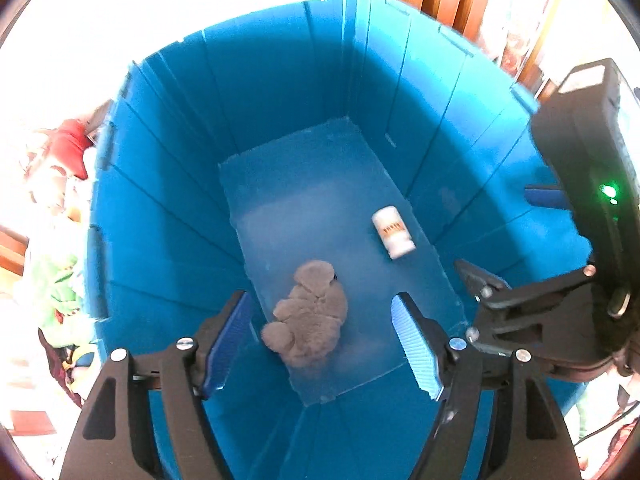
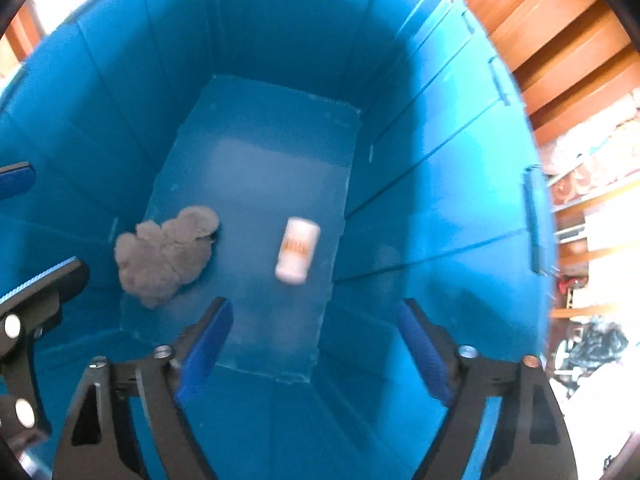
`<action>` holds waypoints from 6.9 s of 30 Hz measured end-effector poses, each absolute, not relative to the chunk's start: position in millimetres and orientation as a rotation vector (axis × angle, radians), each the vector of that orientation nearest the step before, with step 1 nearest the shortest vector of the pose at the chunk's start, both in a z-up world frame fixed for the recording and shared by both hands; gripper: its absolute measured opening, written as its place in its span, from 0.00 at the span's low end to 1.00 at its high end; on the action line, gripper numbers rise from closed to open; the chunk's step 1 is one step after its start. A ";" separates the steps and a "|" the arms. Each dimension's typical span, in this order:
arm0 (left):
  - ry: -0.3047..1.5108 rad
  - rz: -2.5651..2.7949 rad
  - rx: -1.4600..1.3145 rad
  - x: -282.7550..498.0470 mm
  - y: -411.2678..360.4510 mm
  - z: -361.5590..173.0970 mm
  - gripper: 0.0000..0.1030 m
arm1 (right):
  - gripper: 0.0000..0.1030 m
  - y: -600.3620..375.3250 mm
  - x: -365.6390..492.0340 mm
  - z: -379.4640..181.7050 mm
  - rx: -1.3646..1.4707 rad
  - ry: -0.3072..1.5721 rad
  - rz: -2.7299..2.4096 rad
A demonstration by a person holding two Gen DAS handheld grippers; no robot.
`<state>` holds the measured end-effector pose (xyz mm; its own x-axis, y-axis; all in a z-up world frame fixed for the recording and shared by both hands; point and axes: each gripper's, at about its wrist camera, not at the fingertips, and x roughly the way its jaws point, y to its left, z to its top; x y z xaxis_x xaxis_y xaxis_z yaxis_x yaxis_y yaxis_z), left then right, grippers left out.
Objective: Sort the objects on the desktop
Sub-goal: 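Withdraw both grippers from the bin back toward the pile, then grasp the white acne cream box with the left gripper while the right grasps the green jar, then carry the cream box and green jar over the blue bin, then open both grippers to drop the cream box and jar into the bin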
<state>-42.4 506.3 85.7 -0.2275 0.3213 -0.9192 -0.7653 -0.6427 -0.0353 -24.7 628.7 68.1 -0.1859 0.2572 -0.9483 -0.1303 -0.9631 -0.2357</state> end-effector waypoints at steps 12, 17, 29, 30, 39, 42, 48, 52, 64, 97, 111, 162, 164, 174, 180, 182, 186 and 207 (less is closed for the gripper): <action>0.374 2.188 -0.882 6.6 427.6 157.8 0.91 | 1.00 578.7 34.4 153.4 -1.419 -0.164 2.457; 0.338 2.345 -0.754 13.9 397.9 167.6 0.95 | 1.00 552.3 45.8 169.4 -1.308 -0.190 2.538; 0.275 2.551 -0.675 1.7 297.9 135.1 0.95 | 1.00 469.4 46.7 173.7 -1.069 -0.113 2.790; 0.273 2.560 -0.676 -1.7 288.3 131.3 0.95 | 1.00 461.1 43.9 172.0 -1.065 -0.092 2.815; 0.225 2.651 -0.740 -39.1 186.6 103.8 0.95 | 1.00 391.1 19.9 168.2 -1.021 -0.049 2.879; 0.223 2.689 -0.759 -50.7 149.1 93.3 0.95 | 1.00 366.9 8.9 166.3 -1.022 -0.010 2.902; 0.226 2.792 -0.832 -76.6 70.2 64.9 0.95 | 1.00 318.9 -11.8 150.9 -1.047 0.097 2.947; 0.216 2.839 -0.902 -92.3 18.1 38.6 0.95 | 1.00 287.5 -27.6 129.4 -1.092 0.112 2.956; 0.209 2.835 -1.201 -123.7 -82.4 -89.0 0.95 | 1.00 208.4 -77.3 -3.6 -1.366 0.162 2.852; 0.154 2.607 -1.328 -142.6 -127.8 -171.8 0.38 | 1.00 44.9 -106.6 -150.7 -1.821 0.177 2.738; 0.152 2.619 -1.370 -149.0 -141.6 -170.9 0.38 | 0.76 10.5 -133.0 -161.6 -1.869 0.054 2.757; 0.289 2.281 -0.670 -68.2 347.6 169.0 0.38 | 0.45 416.4 -5.7 224.9 -0.710 -0.287 2.678; 0.266 2.195 -0.781 -76.5 383.7 177.6 0.38 | 0.45 453.6 -14.4 230.9 -0.741 -0.323 2.646; 0.445 1.978 -1.381 -135.0 542.5 96.1 0.38 | 0.45 610.4 -78.6 150.3 -1.298 -0.144 2.480; 0.687 1.844 -1.619 -133.5 584.5 13.2 0.38 | 0.45 660.1 -97.0 35.0 -1.771 -0.001 2.254; 0.722 1.803 -1.666 -130.2 589.4 -3.1 0.39 | 0.45 659.3 -96.7 3.2 -1.908 -0.016 2.179; 0.776 1.746 -1.746 -124.9 596.3 -29.1 0.39 | 0.45 651.7 -91.7 -36.7 -2.096 -0.006 2.067; 0.728 1.749 -1.730 -122.2 555.7 5.8 0.63 | 0.79 642.1 -78.4 -44.9 -2.250 -0.006 1.918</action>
<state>-122.2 555.7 5.8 -0.0028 0.0198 -0.9998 -0.7233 -0.6905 -0.0116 -78.4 642.1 -44.9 0.1657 0.1225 -0.9785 -0.1160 -0.9829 -0.1427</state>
